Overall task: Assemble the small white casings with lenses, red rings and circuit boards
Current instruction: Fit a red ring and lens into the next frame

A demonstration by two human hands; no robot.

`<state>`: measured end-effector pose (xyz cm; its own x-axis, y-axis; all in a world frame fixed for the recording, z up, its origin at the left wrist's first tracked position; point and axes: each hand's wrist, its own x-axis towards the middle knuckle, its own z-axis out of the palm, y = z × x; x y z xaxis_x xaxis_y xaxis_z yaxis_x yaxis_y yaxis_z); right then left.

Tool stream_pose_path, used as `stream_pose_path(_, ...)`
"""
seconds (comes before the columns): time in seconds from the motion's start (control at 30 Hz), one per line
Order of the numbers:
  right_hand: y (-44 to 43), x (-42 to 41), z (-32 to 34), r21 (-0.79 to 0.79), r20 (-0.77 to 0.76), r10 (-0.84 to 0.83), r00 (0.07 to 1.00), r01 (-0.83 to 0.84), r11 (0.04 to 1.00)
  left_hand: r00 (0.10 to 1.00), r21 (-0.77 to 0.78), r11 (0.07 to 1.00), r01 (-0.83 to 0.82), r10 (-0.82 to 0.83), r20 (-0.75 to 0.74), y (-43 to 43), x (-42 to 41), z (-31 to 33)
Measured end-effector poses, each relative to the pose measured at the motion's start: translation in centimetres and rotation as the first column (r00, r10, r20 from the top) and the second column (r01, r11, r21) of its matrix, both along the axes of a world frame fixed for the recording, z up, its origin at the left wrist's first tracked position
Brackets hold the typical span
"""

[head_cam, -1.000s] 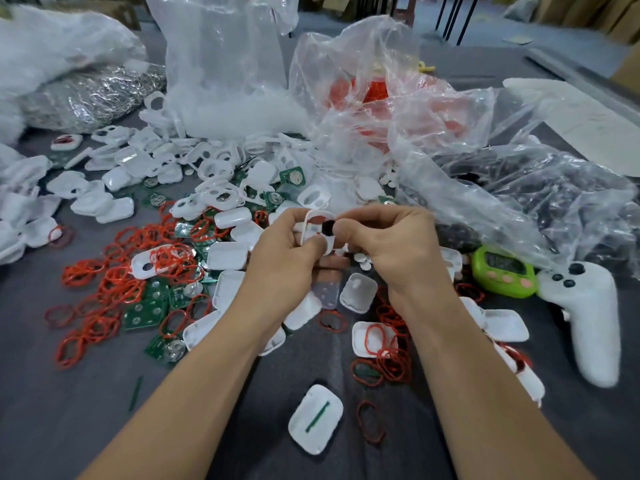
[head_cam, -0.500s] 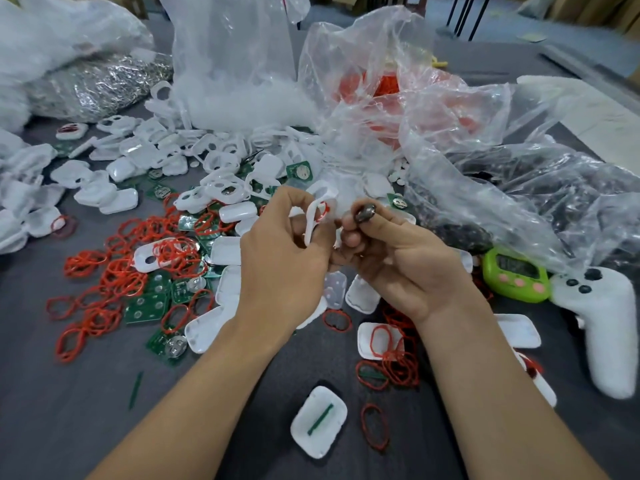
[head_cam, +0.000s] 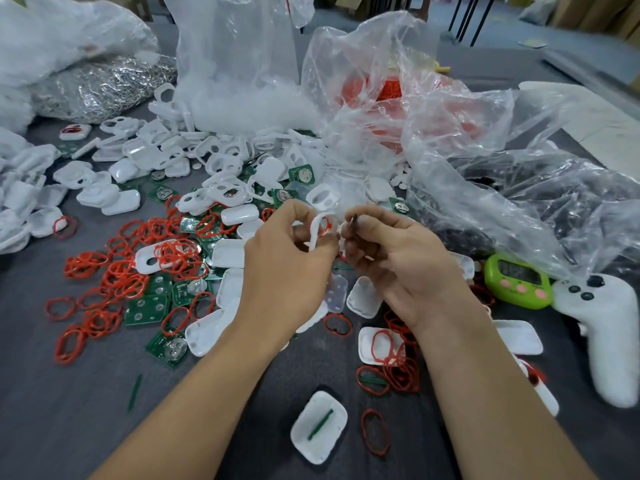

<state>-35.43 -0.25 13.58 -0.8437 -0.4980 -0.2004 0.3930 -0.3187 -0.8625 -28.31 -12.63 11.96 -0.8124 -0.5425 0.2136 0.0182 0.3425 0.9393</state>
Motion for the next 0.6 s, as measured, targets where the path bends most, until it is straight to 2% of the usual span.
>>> stream_pose_path(0.1,-0.2,0.4,0.2,0.236,-0.163,-0.121,0.979,0.157,0.959,0.997,0.131,0.988,0.077,-0.075,-0.018,-0.2,-0.3,0.0)
stream_pose_path(0.17,-0.3,0.9,0.4,0.314,-0.270,-0.153,0.951,0.237,0.919,0.992,0.171,0.978,0.119,-0.111,-0.057,-0.3,-0.4,0.1)
stream_pose_path(0.27,-0.4,1.4,0.7,0.371,-0.406,-0.106,0.908,0.270,0.889,0.991,0.211,0.971,0.111,-0.092,-0.097,-0.5,-0.4,0.4)
stream_pose_path(0.33,-0.5,1.7,0.7,0.442,-0.520,-0.059,0.852,0.328,0.835,0.993,0.259,0.961,0.093,-0.069,-0.101,-0.5,-0.4,0.4)
stream_pose_path(0.4,-0.8,2.2,0.6,0.461,-0.656,-0.048,0.753,0.451,0.764,0.994,0.296,0.952,0.077,-0.051,-0.095,-0.4,-0.4,0.4)
stream_pose_path(0.5,-1.5,3.4,0.5,0.365,-0.848,-0.031,0.530,0.624,0.691,0.998,0.408,0.911,0.056,-0.037,-0.054,-0.1,-0.3,0.5)
stream_pose_path(0.57,-1.9,3.8,0.4,0.314,-0.922,0.042,0.385,0.681,0.662,0.997,0.548,0.832,0.082,-0.075,-0.036,0.0,-0.3,0.6)
stream_pose_path(0.6,-2.0,3.9,0.4,0.304,-0.937,0.079,0.340,0.684,0.664,0.994,0.613,0.783,0.103,-0.104,-0.033,0.0,-0.4,0.7)
